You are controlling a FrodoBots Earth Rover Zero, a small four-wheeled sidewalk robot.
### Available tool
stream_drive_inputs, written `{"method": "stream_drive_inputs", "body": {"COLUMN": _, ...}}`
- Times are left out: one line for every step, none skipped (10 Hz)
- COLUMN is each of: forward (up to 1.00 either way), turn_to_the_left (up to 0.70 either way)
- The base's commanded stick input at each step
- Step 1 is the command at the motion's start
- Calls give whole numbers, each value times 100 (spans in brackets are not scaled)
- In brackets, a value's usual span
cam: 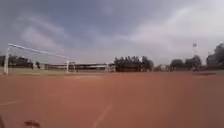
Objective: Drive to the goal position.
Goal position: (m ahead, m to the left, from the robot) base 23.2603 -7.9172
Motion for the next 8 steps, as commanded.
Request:
{"method": "stream_drive_inputs", "body": {"forward": 70, "turn_to_the_left": 0}}
{"method": "stream_drive_inputs", "body": {"forward": 70, "turn_to_the_left": 0}}
{"method": "stream_drive_inputs", "body": {"forward": 70, "turn_to_the_left": 0}}
{"method": "stream_drive_inputs", "body": {"forward": 70, "turn_to_the_left": 0}}
{"method": "stream_drive_inputs", "body": {"forward": 70, "turn_to_the_left": 0}}
{"method": "stream_drive_inputs", "body": {"forward": 70, "turn_to_the_left": 0}}
{"method": "stream_drive_inputs", "body": {"forward": 70, "turn_to_the_left": 0}}
{"method": "stream_drive_inputs", "body": {"forward": 70, "turn_to_the_left": 0}}
